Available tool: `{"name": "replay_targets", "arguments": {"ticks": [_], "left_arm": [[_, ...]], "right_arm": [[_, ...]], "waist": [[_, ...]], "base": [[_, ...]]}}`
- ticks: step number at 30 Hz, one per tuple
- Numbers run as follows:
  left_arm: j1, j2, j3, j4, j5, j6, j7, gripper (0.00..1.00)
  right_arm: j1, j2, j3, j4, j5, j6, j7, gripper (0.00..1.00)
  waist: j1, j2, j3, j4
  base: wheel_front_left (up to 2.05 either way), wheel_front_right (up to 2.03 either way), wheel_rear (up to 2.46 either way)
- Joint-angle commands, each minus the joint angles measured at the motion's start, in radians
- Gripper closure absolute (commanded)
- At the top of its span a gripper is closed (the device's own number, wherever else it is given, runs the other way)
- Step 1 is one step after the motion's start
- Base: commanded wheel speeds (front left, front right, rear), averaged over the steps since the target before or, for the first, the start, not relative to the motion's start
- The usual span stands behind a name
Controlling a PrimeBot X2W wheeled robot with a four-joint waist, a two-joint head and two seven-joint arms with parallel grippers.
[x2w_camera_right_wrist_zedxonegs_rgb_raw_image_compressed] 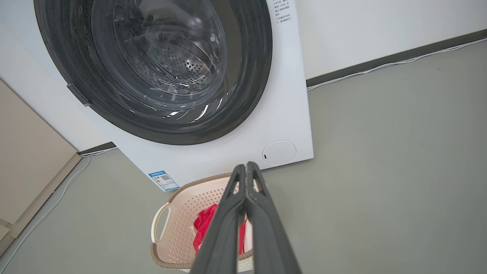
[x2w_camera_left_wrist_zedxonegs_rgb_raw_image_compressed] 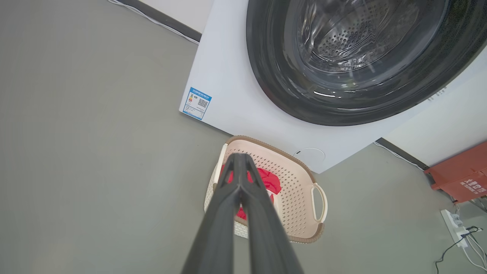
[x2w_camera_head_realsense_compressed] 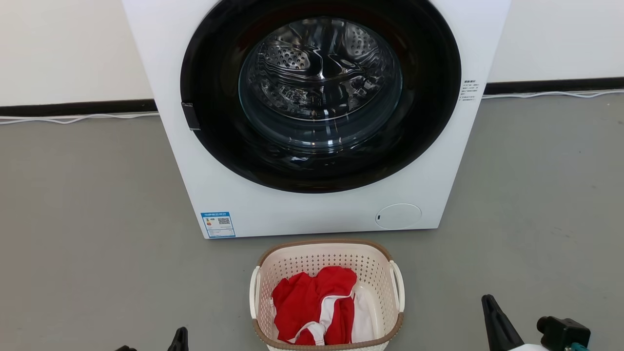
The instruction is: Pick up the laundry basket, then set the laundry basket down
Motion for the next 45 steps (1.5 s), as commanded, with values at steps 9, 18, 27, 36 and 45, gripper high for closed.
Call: {"name": "replay_targets", "arguments": {"ticks": [9, 18, 27, 36, 45], "left_arm": [[-0.065, 0.006, 0.024, -0.048, -0.113, -0.012, 0.031, 1.0], [-0.076, 0.006, 0.034, -0.065, -0.206, -0.018, 0.057, 1.0], [-0.086, 0.006, 0.044, -0.08, -0.289, -0.023, 0.081, 1.0], [-0.098, 0.005, 0.056, -0.099, -0.392, -0.029, 0.111, 1.0], [-0.109, 0.005, 0.067, -0.116, -0.485, -0.034, 0.137, 1.0]], "right_arm": [[-0.053, -0.002, -0.007, -0.037, 0.145, 0.002, 0.027, 1.0], [-0.064, -0.002, -0.013, -0.045, 0.261, 0.002, 0.05, 1.0], [-0.074, -0.003, -0.019, -0.053, 0.364, 0.003, 0.07, 1.0], [-0.087, -0.003, -0.026, -0.063, 0.494, 0.004, 0.096, 1.0], [-0.098, -0.003, -0.032, -0.072, 0.611, 0.004, 0.12, 1.0]], "waist": [[-0.0001, 0.0, 0.006, 0.002], [-0.0001, 0.0, 0.011, 0.003], [-0.0001, 0.0, 0.015, 0.004], [-0.0001, 0.0, 0.021, 0.006], [-0.0001, 0.0, 0.026, 0.007]], "base": [[0.0, 0.0, 0.0], [0.0, 0.0, 0.0], [0.0, 0.0, 0.0], [0.0, 0.0, 0.0], [0.0, 0.0, 0.0]]}}
